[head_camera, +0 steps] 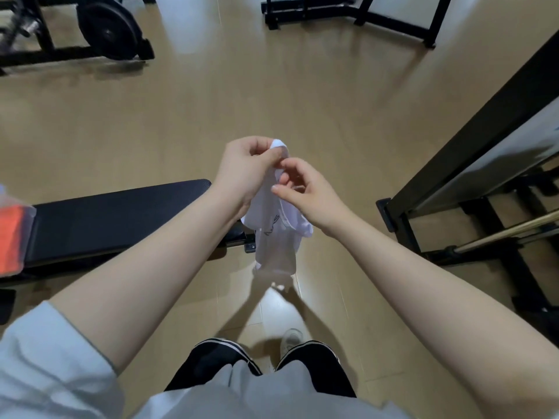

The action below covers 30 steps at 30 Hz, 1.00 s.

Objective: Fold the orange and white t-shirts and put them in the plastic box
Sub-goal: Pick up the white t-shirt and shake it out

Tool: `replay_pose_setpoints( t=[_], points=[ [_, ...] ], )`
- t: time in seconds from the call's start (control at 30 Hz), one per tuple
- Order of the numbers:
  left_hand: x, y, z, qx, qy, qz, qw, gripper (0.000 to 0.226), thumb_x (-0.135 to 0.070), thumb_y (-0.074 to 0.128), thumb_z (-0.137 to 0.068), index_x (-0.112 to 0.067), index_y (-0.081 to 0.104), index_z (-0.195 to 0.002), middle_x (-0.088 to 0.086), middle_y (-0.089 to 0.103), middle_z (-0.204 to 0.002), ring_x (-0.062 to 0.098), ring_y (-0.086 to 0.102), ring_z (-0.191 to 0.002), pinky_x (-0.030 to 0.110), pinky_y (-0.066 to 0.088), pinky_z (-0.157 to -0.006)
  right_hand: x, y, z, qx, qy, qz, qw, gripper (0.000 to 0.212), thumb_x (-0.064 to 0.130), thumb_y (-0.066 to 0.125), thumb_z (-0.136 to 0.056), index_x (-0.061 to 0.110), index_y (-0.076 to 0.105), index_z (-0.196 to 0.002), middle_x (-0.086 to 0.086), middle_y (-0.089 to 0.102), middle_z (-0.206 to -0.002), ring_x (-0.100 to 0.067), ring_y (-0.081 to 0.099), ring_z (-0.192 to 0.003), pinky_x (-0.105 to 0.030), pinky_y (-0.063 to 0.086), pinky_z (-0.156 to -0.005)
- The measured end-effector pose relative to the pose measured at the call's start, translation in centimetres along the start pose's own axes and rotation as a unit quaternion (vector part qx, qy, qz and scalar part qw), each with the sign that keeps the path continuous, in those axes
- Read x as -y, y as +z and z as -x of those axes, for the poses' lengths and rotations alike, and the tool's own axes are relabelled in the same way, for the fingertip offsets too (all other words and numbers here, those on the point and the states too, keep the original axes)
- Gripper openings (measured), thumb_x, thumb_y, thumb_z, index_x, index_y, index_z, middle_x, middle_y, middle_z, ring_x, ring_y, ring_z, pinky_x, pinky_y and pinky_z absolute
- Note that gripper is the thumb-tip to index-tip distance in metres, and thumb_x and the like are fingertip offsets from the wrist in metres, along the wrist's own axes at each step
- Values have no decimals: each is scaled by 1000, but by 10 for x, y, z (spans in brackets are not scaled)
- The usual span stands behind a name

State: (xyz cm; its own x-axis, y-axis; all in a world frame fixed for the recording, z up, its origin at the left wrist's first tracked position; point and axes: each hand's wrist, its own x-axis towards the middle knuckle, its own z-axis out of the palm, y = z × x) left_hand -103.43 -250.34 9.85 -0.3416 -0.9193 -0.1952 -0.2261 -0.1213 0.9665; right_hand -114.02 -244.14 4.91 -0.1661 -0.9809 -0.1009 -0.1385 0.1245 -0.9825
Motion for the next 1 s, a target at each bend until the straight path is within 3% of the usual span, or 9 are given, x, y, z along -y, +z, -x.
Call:
replay_pose_setpoints(
  t=[0.07,0.17,0.33,0.4,0.5,0.7,0.77,0.9,1.0],
  points=[
    [5,-8,4,10,-5,12,1000,8,-10,62,-83,-11,66,-77,-2,63,-69,-5,57,-54,4,43,-51,6,13,-6,-44,1,30,999,13,8,62,-84,19,54,-84,2,50,-88,-10,47,-78,-19,41,-77],
    [12,-28,6,18,-13,30,999,9,-13,62,-85,-16,67,-78,-12,62,-62,-5,55,-53,7,43,-54,12,28,-15,-55,17,1,998,27,9,53,-90,21,48,-66,1,45,-70,-10,42,-67,-24,36,-67],
    [27,-69,1,-2,-34,62,998,13,-14,54,-87,-19,59,-76,11,66,-88,22,59,-74,37,50,-74,18,46,-24,39,20,-9,999,22,11,45,-96,20,47,-75,-2,42,-66,-9,37,-55,-17,36,-56],
    [30,-80,2,-8,-8,19,1000,15,-15,54,-86,-22,57,-74,17,67,-90,22,58,-73,38,48,-71,17,54,-26,90,37,-7,995,18,8,45,-95,20,46,-81,-5,44,-67,-12,39,-56,-14,38,-53],
    [28,-95,0,-27,23,63,997,17,-14,51,-90,-24,54,-76,5,66,-81,20,62,-79,35,49,-73,6,67,-28,120,58,1,991,12,9,49,-94,17,50,-86,-10,53,-73,-14,48,-60,-19,41,-60],
    [32,-134,-11,-18,10,155,988,9,-8,63,-82,-15,61,-77,3,67,-80,19,61,-80,31,51,-79,2,82,-36,58,69,-76,993,17,15,53,-86,16,52,-69,15,52,-54,1,43,-50,-15,35,-55],
    [36,-144,-11,-8,8,120,993,3,-14,68,-77,-16,66,-79,1,68,-84,12,61,-78,28,50,-83,15,80,-44,56,57,-93,992,8,22,54,-79,18,58,-73,15,57,-62,-1,49,-58,-16,38,-60],
    [42,-154,-7,25,69,-20,997,9,-9,64,-83,-18,64,-79,-6,65,-91,1,59,-78,13,45,-82,40,82,-51,126,44,42,990,6,16,65,-81,12,68,-85,3,61,-73,-4,54,-66,-14,41,-61],
    [52,-162,-8,53,172,-228,957,19,-6,64,-81,-11,60,-99,1,57,-105,6,58,-88,-2,38,-78,45,88,-56,138,59,46,988,21,17,60,-84,2,67,-96,-6,63,-83,-10,56,-73,-18,42,-66]
  ],
)
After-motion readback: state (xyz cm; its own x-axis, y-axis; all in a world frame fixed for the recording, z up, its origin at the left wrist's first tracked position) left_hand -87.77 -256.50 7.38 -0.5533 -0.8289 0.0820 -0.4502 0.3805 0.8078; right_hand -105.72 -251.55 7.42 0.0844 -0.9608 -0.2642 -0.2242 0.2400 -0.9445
